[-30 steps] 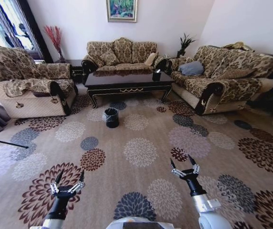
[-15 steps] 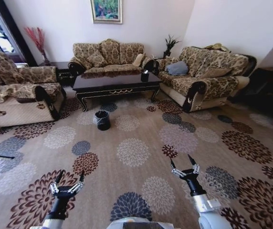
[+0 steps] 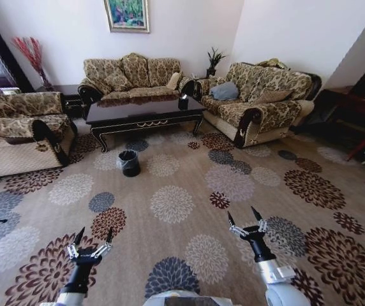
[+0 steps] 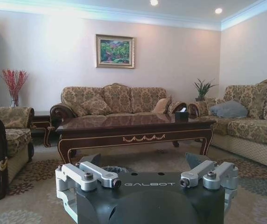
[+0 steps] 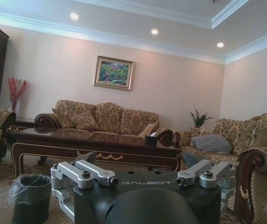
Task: Move to the front of the table and pick up the trash from the floor, then place it into the trash bin.
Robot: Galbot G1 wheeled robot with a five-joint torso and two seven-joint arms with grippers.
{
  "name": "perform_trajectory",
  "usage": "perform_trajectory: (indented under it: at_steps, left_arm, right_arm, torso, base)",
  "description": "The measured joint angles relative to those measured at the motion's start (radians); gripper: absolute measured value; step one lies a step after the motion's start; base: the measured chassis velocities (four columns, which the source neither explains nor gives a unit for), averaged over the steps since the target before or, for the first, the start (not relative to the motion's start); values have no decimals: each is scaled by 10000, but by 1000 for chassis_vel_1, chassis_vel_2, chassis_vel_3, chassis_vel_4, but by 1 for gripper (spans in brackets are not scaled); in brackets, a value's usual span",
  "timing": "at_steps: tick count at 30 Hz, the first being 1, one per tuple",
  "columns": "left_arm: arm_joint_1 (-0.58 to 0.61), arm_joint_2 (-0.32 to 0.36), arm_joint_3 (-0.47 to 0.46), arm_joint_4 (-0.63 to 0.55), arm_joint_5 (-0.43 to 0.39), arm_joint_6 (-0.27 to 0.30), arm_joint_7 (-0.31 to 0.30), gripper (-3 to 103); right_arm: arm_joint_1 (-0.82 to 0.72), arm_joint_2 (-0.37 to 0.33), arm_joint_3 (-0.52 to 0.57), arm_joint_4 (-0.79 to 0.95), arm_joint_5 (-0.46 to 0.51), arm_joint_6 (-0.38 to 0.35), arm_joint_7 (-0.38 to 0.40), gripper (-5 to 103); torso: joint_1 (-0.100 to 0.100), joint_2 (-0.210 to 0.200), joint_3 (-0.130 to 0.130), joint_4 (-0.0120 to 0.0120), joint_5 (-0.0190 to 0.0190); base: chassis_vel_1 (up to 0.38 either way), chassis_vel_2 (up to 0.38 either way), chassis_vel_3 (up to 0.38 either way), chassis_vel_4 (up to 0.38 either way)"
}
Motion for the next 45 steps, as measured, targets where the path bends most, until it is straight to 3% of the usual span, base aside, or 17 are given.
perform_trajectory:
  at_steps: [13,32,45]
  left_arm:
    - [0,-1,0,1,0,0,0,100]
    - [0,0,0,1,0,0,-1,100]
    - [0,0,0,0,0,0,0,100]
  right_arm:
    - [0,0,0,0,0,0,0,100]
    - [1,0,0,0,0,0,0,100]
    - [0,0,0,0,0,0,0,100]
  torso:
    - [284,656,371,3,0]
    - [501,1148,646,0,0]
    - [762,1728,958,0,0]
  base:
    - [64,63,64,67]
    - [15,14,14,14]
    - [0,0,0,0]
